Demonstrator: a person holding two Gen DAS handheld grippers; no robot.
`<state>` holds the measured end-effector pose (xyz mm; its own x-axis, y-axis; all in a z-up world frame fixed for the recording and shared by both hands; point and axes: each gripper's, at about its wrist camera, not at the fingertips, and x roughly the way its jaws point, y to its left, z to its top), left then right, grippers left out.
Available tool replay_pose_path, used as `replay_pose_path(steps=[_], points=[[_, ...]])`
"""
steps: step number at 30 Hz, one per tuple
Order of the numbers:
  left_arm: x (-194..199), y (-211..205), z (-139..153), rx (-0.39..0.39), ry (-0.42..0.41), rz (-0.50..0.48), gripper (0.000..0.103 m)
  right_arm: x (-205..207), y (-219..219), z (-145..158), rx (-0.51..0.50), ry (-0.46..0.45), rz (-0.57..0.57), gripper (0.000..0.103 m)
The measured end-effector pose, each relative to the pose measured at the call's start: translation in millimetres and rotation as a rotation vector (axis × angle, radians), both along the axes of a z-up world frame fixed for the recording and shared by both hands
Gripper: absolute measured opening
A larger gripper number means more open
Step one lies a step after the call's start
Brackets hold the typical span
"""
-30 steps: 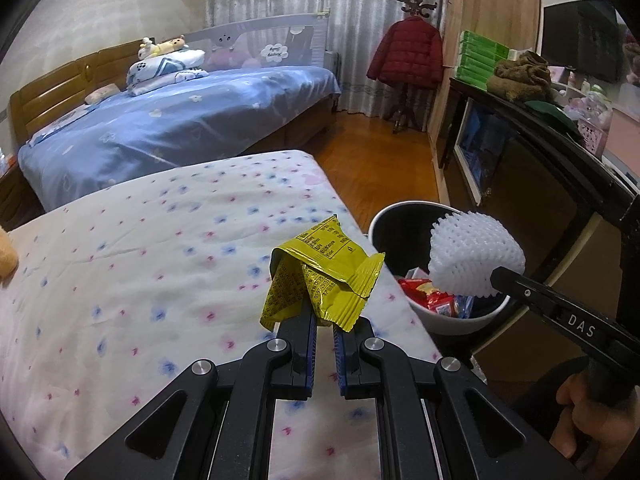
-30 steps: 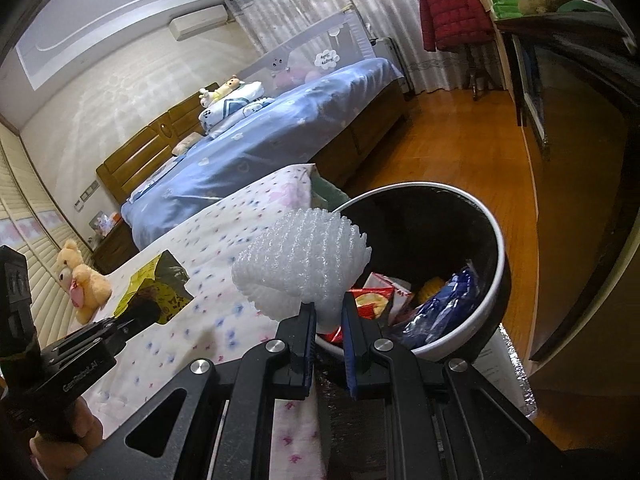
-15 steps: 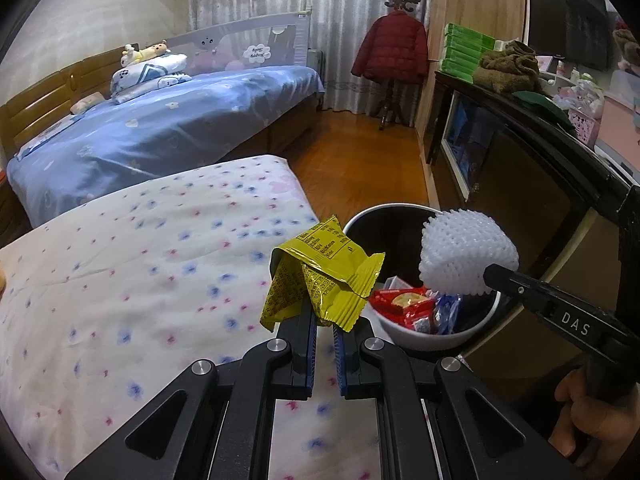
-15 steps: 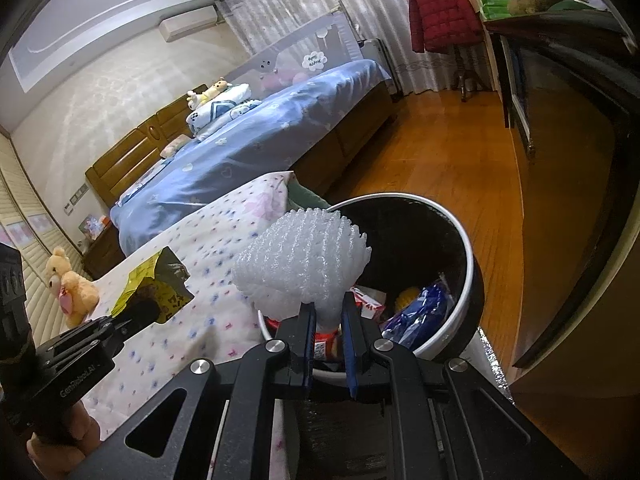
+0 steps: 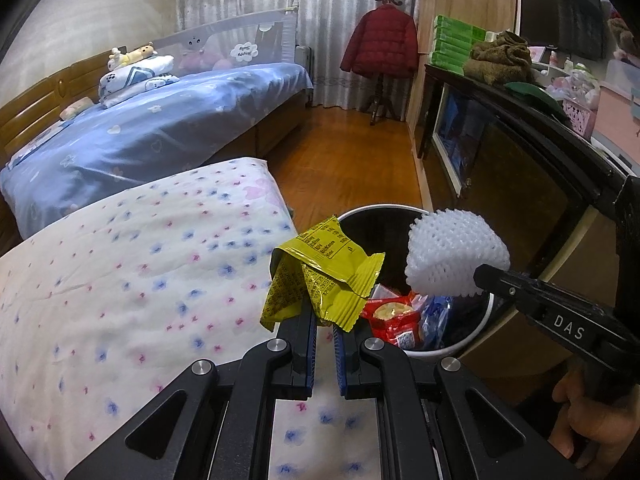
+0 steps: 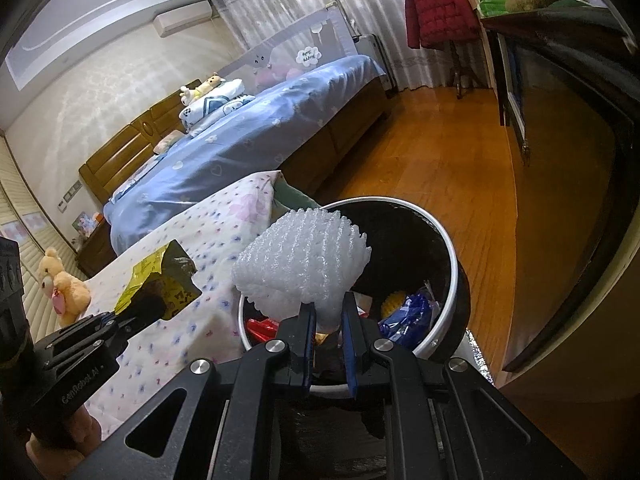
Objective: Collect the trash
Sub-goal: 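Carry the yellow wrapper and white scrubber over the bin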
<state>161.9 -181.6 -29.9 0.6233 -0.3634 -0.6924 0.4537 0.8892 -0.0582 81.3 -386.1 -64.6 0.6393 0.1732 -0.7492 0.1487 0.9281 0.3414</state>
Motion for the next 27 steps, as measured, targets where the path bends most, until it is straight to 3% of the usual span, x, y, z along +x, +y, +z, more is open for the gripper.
replay_pose_path(steps=[27], points=[[9.9, -26.0, 0.8, 0.022, -0.01, -0.023, 0.007, 11.8, -12.6, -2.0, -0.019, 0.02, -0.015, 0.012]])
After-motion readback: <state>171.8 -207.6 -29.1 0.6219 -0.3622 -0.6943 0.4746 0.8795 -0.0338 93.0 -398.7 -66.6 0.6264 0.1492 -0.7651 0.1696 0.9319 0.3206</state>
